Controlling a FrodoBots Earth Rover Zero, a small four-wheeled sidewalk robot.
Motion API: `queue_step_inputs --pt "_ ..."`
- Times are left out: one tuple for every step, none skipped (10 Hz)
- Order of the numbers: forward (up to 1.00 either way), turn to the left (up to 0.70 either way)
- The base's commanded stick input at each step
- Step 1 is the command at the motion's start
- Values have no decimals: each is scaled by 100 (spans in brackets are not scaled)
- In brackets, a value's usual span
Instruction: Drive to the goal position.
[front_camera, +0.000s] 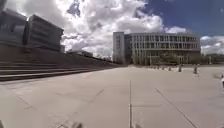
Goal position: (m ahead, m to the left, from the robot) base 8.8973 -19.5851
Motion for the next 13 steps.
queue_step_inputs --pt "70 -31" --pt "70 -32" --pt "70 -28" --pt "70 -18" --pt "70 -9" --pt "70 0" --pt "70 0" --pt "70 0" --pt "70 0" --pt "70 0" --pt "70 0" --pt "70 0" --pt "70 0"
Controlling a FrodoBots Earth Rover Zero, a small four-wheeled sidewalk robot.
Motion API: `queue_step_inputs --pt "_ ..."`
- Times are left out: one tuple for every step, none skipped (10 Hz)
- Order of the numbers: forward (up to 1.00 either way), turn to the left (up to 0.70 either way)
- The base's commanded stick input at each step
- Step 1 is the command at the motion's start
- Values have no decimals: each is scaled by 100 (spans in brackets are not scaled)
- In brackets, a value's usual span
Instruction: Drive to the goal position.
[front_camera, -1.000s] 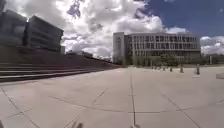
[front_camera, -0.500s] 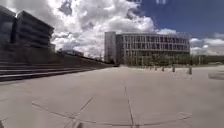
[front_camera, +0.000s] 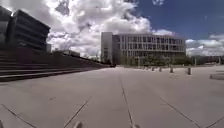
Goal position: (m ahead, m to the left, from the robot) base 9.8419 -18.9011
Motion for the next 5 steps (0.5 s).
queue_step_inputs --pt "70 0" --pt "70 0" --pt "70 0" --pt "70 0" --pt "70 0"
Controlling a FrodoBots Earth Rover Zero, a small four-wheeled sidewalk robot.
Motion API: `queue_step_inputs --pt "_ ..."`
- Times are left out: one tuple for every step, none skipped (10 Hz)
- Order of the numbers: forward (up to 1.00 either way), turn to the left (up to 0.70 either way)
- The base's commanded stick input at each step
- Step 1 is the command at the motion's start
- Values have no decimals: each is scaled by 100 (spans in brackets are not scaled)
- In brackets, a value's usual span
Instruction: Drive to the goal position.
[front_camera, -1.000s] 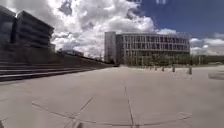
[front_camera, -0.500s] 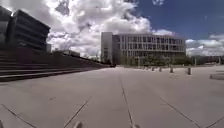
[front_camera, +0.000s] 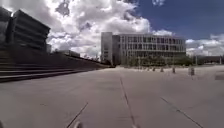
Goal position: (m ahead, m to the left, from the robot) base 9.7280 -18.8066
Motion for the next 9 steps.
queue_step_inputs --pt "70 0" --pt "70 0" --pt "70 0" --pt "70 0" --pt "70 0" --pt "70 0" --pt "70 0" --pt "70 0" --pt "70 0"
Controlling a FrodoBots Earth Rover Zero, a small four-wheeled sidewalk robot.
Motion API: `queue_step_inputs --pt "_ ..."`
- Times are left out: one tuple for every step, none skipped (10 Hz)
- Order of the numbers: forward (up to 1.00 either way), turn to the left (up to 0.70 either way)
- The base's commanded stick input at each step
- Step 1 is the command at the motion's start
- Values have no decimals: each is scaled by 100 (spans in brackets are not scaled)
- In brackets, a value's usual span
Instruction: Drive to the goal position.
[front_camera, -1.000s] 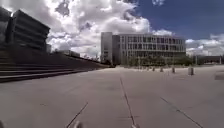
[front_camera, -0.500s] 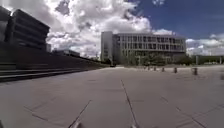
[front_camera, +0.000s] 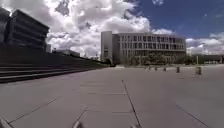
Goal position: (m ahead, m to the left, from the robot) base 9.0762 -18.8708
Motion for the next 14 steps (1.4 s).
queue_step_inputs --pt "70 0" --pt "70 0" --pt "70 0" --pt "70 0" --pt "70 0" --pt "70 0" --pt "70 0" --pt "70 0" --pt "70 0" --pt "70 0" --pt "70 0" --pt "70 -14" --pt "70 -25" --pt "70 -33"
